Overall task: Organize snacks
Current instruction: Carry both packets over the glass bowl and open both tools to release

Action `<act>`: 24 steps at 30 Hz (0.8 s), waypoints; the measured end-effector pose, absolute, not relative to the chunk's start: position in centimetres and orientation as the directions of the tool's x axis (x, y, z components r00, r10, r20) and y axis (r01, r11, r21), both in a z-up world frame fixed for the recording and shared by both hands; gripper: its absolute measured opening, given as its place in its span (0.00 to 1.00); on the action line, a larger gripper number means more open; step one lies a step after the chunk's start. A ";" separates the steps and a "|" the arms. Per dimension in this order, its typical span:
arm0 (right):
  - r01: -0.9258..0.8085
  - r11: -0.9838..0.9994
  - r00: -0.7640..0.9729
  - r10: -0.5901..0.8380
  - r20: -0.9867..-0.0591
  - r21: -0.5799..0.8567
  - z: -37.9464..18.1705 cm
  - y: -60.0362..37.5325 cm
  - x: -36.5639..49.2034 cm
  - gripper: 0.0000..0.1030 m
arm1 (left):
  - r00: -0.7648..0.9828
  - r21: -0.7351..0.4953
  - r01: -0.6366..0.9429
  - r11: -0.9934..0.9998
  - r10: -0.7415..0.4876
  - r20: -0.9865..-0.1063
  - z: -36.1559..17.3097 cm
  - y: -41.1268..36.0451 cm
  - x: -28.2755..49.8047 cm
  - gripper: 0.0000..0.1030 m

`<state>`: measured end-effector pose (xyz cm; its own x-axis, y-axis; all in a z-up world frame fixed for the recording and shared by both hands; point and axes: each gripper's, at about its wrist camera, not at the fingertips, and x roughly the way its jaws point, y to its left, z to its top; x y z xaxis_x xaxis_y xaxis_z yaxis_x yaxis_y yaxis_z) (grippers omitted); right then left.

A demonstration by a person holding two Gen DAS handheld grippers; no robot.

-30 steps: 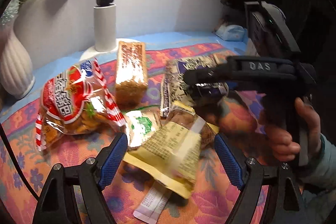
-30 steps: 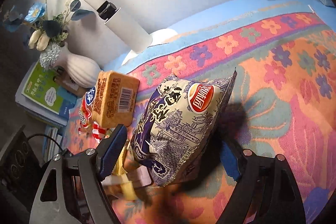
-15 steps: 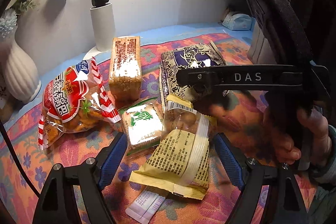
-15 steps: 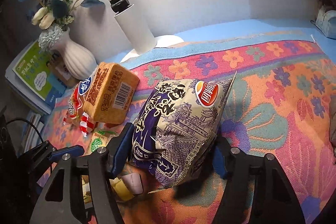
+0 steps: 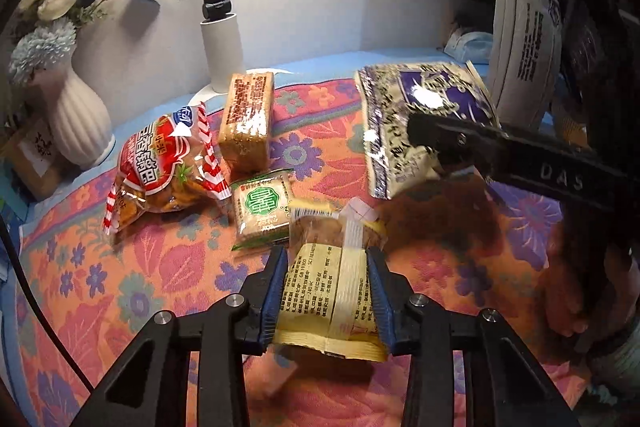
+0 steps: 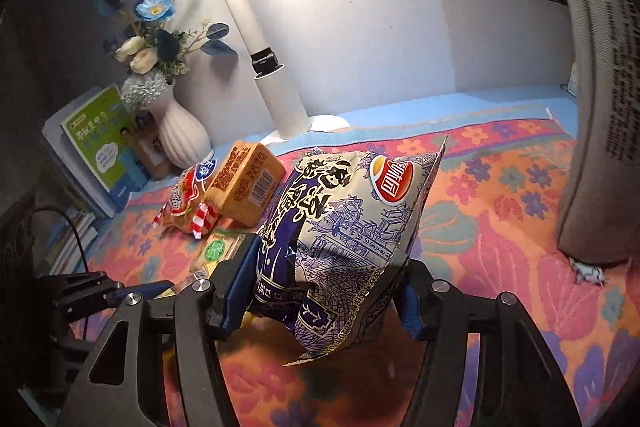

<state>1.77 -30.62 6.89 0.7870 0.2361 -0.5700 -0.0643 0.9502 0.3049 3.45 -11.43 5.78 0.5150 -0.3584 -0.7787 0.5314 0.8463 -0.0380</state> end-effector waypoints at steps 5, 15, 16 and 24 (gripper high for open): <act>-0.031 0.925 0.791 0.255 -0.557 0.380 6.3 -32.9 -3.7 0.58 | 0.546 -0.055 0.506 0.861 -0.370 -0.751 7.0 -10.9 0.1 0.36; -0.026 0.934 0.805 0.231 -0.547 0.356 8.1 -35.1 -12.1 0.58 | 0.582 -0.115 0.507 0.854 -0.437 -0.686 10.7 -13.0 -6.5 0.36; -0.025 0.932 0.807 0.232 -0.543 0.360 8.6 -35.3 -12.5 0.58 | 0.586 -0.113 0.515 0.850 -0.445 -0.677 11.4 -13.5 -6.7 0.36; 0.034 0.932 0.880 0.143 -0.453 0.361 13.5 -40.2 -16.4 0.58 | 0.603 -0.094 0.619 0.780 -0.548 -0.579 17.6 -21.3 -9.9 0.36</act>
